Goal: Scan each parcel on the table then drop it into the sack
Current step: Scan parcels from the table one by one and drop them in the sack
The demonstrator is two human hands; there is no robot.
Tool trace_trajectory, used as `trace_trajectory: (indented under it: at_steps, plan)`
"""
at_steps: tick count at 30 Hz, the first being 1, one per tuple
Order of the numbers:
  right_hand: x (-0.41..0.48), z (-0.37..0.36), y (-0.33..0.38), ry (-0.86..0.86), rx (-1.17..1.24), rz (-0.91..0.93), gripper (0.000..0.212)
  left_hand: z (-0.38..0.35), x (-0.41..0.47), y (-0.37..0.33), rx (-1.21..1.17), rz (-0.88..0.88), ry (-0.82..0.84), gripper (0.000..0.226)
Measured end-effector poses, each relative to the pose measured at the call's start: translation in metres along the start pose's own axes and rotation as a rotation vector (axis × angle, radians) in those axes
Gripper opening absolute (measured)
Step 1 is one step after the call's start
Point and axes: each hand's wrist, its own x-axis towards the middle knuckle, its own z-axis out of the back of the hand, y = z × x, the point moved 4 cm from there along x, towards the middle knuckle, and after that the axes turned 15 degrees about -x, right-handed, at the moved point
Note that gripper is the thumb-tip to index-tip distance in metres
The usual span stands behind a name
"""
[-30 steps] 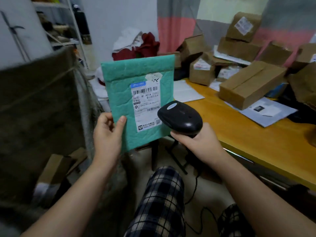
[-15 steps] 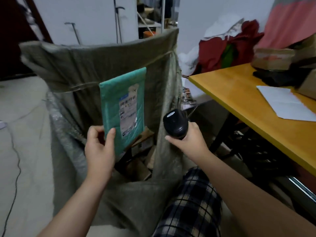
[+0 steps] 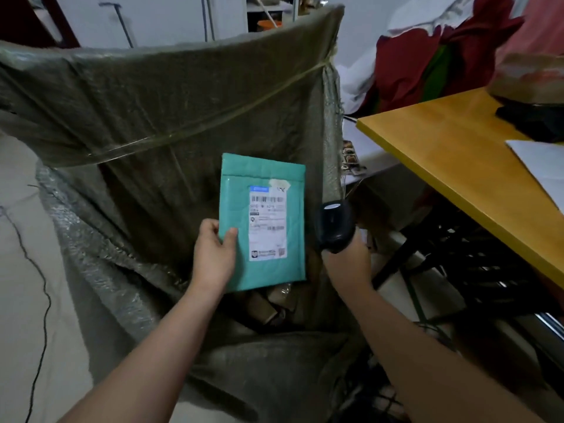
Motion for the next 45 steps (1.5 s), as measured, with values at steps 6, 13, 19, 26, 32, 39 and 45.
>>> trace_trajectory:
  at_steps: [6, 13, 19, 26, 32, 39, 45]
  plan:
    - [-0.006, 0.097, -0.016, -0.007, -0.233, 0.093, 0.041, -0.05, -0.004, 0.006, 0.114, 0.017, 0.143, 0.027]
    - [-0.027, 0.132, -0.006, -0.071, -0.195, 0.177, 0.057, -0.125, -0.013, 0.013, 0.114, 0.128, 0.145, 0.031]
    - [-0.028, 0.136, -0.011, -0.076, -0.152, 0.197, 0.062, -0.163, -0.026, 0.025, 0.375, 0.255, 0.66, 0.029]
    - [-0.027, 0.138, -0.028, -0.143, 0.028, 0.087, 0.055, -0.141, -0.044, -0.064, 0.274, -0.363, 0.478, 0.02]
    - [-0.053, 0.199, -0.057, -0.34, 0.072, 0.018, 0.037, -0.172, -0.107, -0.132, 0.208, -0.605, 0.655, 0.019]
    - [-0.111, 0.302, -0.111, -0.5, 0.117, -0.092, 0.014, -0.253, -0.204, -0.158, 0.167, -0.687, 0.927, 0.021]
    - [-0.168, 0.377, -0.172, -0.666, 0.22, -0.275, 0.013, -0.329, -0.291, -0.167, 0.183, -0.695, 1.122, 0.03]
